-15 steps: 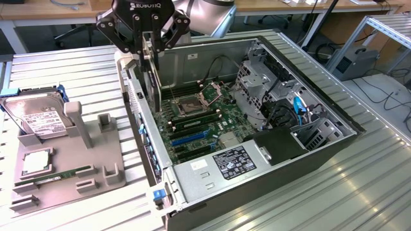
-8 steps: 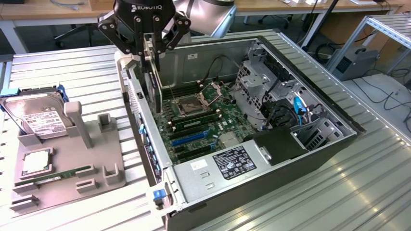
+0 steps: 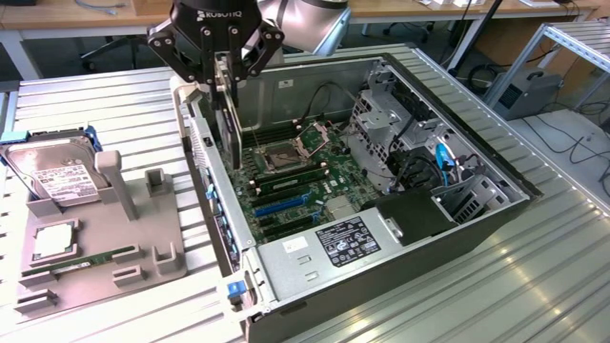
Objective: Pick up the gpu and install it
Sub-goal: 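Pick up the gpu and move the gpu toward the slot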
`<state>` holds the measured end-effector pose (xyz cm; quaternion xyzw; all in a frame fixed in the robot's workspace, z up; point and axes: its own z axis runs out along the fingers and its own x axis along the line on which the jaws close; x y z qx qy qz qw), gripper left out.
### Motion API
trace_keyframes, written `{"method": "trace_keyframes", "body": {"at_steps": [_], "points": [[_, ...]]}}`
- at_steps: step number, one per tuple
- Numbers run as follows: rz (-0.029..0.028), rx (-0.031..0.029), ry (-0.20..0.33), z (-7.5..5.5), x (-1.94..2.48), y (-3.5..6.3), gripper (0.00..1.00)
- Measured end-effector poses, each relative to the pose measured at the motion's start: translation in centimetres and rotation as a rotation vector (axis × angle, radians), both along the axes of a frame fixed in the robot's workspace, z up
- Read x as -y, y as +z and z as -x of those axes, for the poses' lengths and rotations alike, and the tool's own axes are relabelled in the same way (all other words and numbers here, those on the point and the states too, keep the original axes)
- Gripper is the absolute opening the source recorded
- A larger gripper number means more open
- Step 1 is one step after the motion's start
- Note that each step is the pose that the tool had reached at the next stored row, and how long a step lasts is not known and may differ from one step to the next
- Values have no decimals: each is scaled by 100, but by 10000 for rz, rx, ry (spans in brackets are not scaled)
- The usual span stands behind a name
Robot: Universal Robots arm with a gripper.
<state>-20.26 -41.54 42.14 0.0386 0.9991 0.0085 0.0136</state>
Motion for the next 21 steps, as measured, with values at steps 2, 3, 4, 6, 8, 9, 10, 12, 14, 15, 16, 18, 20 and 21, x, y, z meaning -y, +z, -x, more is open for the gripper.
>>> {"method": "trace_keyframes", "body": {"at_steps": [2, 3, 4, 6, 8, 9, 10, 12, 14, 15, 16, 18, 20, 21], "points": [[1, -1, 0, -4, 0, -7, 27], [1, 0, 0, -6, 0, -13, 27], [1, 0, 0, -8, 0, -17, 27], [2, -1, 0, -10, 0, -22, 27], [2, -1, 0, -12, 0, -28, 27], [2, 0, 0, -13, 0, -31, 27], [2, 0, 0, -14, 0, -33, 27], [2, 0, 0, -16, 0, -39, 27], [3, -1, 0, -17, 0, -45, 27], [4, -1, 0, -18, 0, -49, 27], [4, -1, 0, -19, 0, -52, 27], [3, 0, 0, -20, 0, -59, 27], [3, 0, 1, -22, 0, -66, 27], [3, 0, 0, -23, 0, -70, 27]]}}
